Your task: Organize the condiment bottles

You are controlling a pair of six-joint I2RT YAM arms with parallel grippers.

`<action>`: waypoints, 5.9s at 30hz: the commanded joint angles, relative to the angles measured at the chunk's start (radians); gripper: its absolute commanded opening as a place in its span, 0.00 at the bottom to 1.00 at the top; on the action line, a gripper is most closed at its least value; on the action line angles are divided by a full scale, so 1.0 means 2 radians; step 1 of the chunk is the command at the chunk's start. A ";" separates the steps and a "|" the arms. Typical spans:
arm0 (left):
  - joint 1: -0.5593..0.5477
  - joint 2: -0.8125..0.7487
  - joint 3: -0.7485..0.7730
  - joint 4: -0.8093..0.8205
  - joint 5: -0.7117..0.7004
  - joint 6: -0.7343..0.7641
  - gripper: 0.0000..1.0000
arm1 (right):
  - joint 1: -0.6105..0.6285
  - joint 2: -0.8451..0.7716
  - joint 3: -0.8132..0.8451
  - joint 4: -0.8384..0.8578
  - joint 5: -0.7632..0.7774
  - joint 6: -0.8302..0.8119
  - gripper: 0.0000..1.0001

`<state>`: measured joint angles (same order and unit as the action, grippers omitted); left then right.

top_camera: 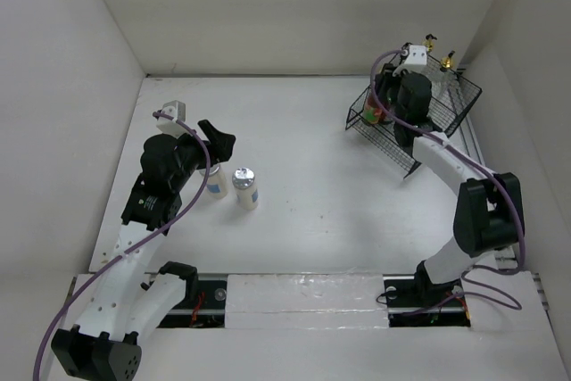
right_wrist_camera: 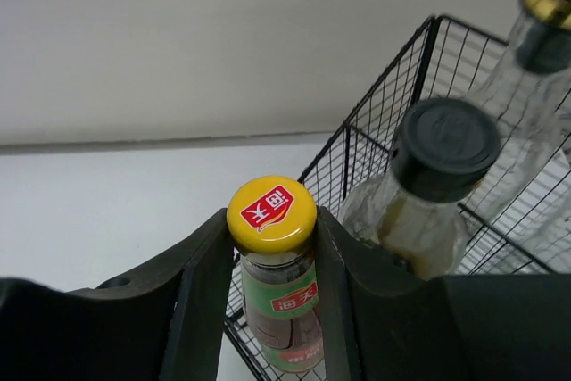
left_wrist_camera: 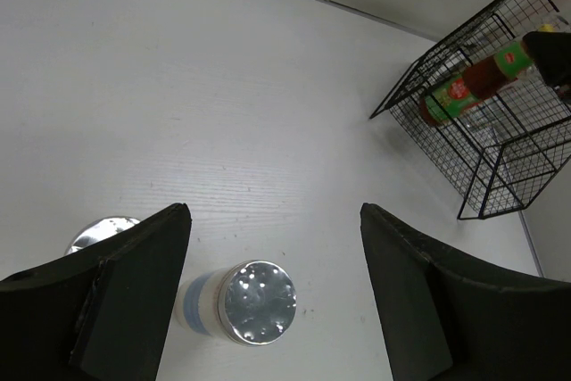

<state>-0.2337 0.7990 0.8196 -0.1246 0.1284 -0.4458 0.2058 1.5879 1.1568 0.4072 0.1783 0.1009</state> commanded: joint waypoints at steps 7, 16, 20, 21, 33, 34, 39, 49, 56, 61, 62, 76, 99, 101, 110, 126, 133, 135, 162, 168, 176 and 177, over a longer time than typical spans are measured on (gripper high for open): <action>0.003 -0.009 0.024 0.017 0.012 0.007 0.73 | 0.015 -0.003 -0.031 0.112 0.024 0.001 0.27; 0.003 -0.009 0.024 0.017 0.007 0.007 0.73 | 0.030 -0.015 -0.049 0.103 0.030 0.018 0.66; 0.003 -0.014 0.024 0.017 0.003 0.007 0.73 | 0.030 -0.051 -0.032 0.069 0.024 0.018 0.78; 0.003 -0.018 0.024 0.017 0.003 0.007 0.73 | 0.030 -0.067 -0.032 0.061 0.018 0.018 0.81; 0.003 -0.041 0.034 0.006 -0.037 -0.012 0.73 | 0.113 -0.117 0.044 -0.142 -0.210 0.013 0.41; 0.003 -0.047 0.034 0.006 -0.043 -0.012 0.73 | 0.129 -0.117 0.035 -0.142 -0.229 0.009 0.35; 0.003 -0.067 0.038 -0.004 -0.079 -0.023 0.74 | 0.214 -0.071 0.036 -0.174 -0.298 -0.011 0.62; 0.003 -0.072 0.034 0.000 -0.089 -0.018 0.75 | 0.367 0.049 0.107 -0.274 -0.227 -0.076 1.00; 0.003 -0.072 0.029 0.000 -0.089 -0.018 0.75 | 0.381 0.106 0.136 -0.270 -0.183 -0.068 1.00; 0.003 -0.077 0.024 0.005 -0.084 -0.013 0.75 | 0.386 0.129 0.146 -0.241 -0.151 -0.058 1.00; 0.003 -0.077 0.024 0.005 -0.084 -0.013 0.75 | 0.386 0.129 0.146 -0.232 -0.146 -0.054 1.00; 0.003 -0.077 0.020 0.009 -0.075 -0.013 0.75 | 0.406 0.139 0.126 -0.154 -0.143 -0.027 0.74; 0.003 -0.081 0.020 0.009 -0.070 -0.013 0.75 | 0.406 0.130 0.115 -0.174 -0.095 -0.017 0.51; 0.003 -0.081 0.020 0.009 -0.070 -0.013 0.75 | 0.411 0.104 0.104 -0.174 -0.082 -0.011 0.48; -0.007 -0.077 0.015 0.014 -0.054 -0.013 0.75 | 0.336 -0.120 0.033 -0.181 0.028 0.019 0.48; -0.018 -0.067 0.020 0.019 -0.040 -0.013 0.75 | 0.025 -0.254 0.074 -0.276 0.196 0.058 0.48; -0.018 -0.057 0.020 0.019 -0.035 -0.009 0.75 | -0.060 -0.236 0.049 -0.238 0.161 0.083 0.46; -0.018 -0.053 0.020 0.019 -0.030 -0.009 0.75 | -0.080 -0.236 0.036 -0.208 0.150 0.091 0.46; -0.018 -0.044 0.020 0.023 -0.030 -0.009 0.75 | -0.083 -0.121 -0.051 -0.114 0.129 0.091 0.47; -0.018 -0.044 0.020 0.023 -0.030 -0.009 0.75 | -0.083 -0.084 -0.028 -0.137 0.127 0.107 0.54; -0.018 -0.044 0.020 0.023 -0.030 -0.009 0.75 | -0.078 -0.105 -0.018 -0.160 0.129 0.118 0.88; -0.018 -0.044 0.020 0.023 -0.030 -0.009 0.75 | -0.078 -0.115 -0.018 -0.160 0.129 0.118 0.91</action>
<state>-0.2672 0.7166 0.8570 -0.1303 0.0525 -0.4782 0.0383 1.4448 1.0645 0.0448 0.4412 0.3180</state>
